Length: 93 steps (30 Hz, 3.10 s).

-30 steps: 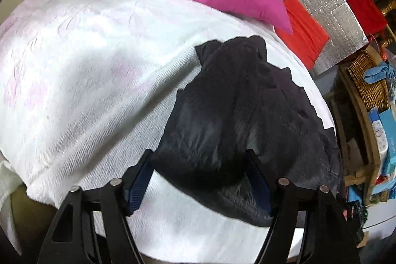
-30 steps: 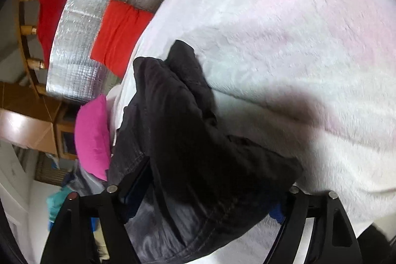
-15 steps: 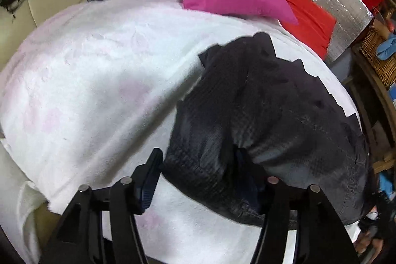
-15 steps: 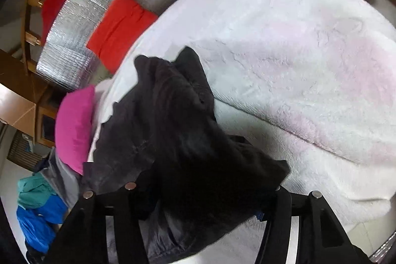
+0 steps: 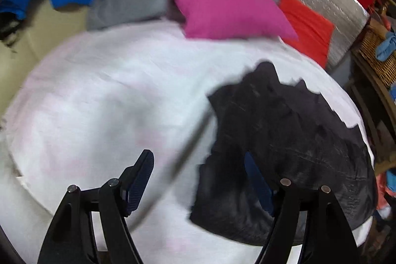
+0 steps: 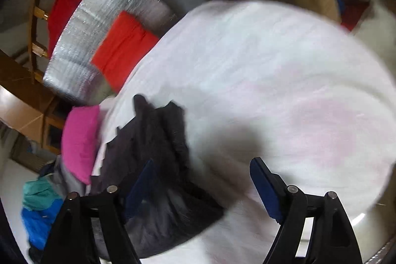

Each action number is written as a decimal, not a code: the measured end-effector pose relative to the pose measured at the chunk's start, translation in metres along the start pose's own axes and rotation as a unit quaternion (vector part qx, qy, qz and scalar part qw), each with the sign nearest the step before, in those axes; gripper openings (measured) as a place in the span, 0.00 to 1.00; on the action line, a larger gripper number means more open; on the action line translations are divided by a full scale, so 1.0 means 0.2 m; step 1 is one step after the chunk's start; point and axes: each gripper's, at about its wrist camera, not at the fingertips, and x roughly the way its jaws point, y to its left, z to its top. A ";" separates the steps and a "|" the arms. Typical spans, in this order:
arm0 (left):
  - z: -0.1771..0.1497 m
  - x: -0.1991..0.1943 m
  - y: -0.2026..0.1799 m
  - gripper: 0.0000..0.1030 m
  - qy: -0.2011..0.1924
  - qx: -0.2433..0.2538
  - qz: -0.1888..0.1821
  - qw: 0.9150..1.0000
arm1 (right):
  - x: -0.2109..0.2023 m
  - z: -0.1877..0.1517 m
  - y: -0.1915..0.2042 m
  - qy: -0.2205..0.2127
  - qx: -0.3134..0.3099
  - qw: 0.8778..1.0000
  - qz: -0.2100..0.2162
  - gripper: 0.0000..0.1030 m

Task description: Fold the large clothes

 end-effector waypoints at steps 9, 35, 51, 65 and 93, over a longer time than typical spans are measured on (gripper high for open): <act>0.02 0.18 -0.12 0.56 0.032 0.022 -0.013 0.999 | 0.38 0.03 0.11 0.075 -0.043 0.996 -0.019 0.41; -0.01 0.09 -0.33 0.36 -0.067 0.171 0.108 0.977 | 0.47 0.11 0.27 0.057 -0.052 0.995 -0.061 0.80; -0.01 0.10 -0.37 0.36 -0.080 0.186 0.125 0.971 | 0.59 0.06 0.35 0.033 -0.113 0.989 -0.092 0.47; -0.01 0.10 -0.35 0.37 -0.082 0.186 0.130 0.971 | 0.49 0.16 0.37 0.008 -0.032 0.997 -0.065 0.79; 0.01 0.03 -0.28 0.50 -0.065 0.137 0.085 0.985 | 0.36 -0.02 0.40 -0.022 -0.084 0.988 -0.125 0.79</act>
